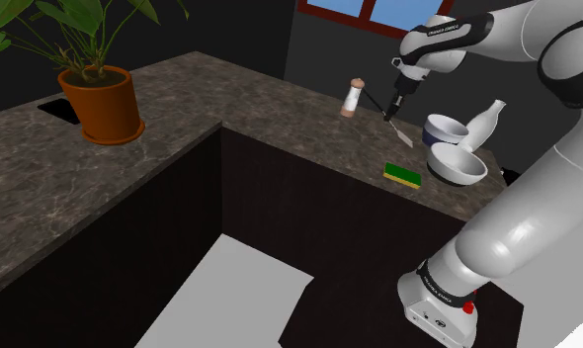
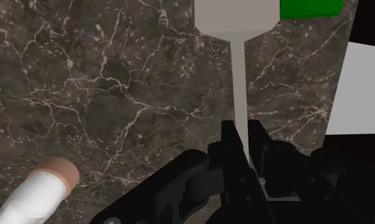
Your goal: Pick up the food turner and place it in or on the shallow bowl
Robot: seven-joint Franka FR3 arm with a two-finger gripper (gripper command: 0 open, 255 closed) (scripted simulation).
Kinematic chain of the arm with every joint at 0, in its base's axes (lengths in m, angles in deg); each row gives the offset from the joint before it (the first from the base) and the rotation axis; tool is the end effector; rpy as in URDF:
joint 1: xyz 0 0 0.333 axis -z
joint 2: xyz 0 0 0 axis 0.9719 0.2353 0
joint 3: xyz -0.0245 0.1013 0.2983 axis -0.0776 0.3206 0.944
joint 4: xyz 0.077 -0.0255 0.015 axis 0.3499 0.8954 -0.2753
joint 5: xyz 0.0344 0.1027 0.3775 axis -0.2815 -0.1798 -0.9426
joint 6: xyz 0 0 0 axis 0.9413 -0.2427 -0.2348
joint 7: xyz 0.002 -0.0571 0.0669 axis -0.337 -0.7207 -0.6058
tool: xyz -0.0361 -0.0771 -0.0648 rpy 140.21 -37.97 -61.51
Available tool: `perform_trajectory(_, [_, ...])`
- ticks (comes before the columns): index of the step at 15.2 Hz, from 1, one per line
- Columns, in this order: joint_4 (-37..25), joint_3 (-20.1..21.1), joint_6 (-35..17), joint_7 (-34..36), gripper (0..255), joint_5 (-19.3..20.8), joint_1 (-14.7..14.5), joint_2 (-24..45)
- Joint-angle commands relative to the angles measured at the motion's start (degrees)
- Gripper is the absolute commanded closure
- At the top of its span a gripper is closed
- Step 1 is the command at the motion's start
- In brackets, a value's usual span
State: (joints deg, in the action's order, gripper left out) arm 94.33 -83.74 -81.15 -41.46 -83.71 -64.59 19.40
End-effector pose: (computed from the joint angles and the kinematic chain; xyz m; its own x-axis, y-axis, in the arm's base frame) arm 0.4336 -0.3458 0.4459 0.9192 0.3881 0.0665 0.3889 -0.9213 0.0003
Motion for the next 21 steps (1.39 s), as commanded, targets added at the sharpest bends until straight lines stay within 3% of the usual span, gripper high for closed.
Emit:
perform_trajectory(1, [1.82, -1.11, -0.26, -1.96, 255, 0.76, 1.11, -1.6])
perform_trajectory(11, [4.56, -8.13, 0.84, -14.08, 255, 3.15, 7.44, -5.44])
perform_trajectory(21, [0.74, -16.26, 3.08, -29.28, 255, 1.54, 13.78, -2.58])
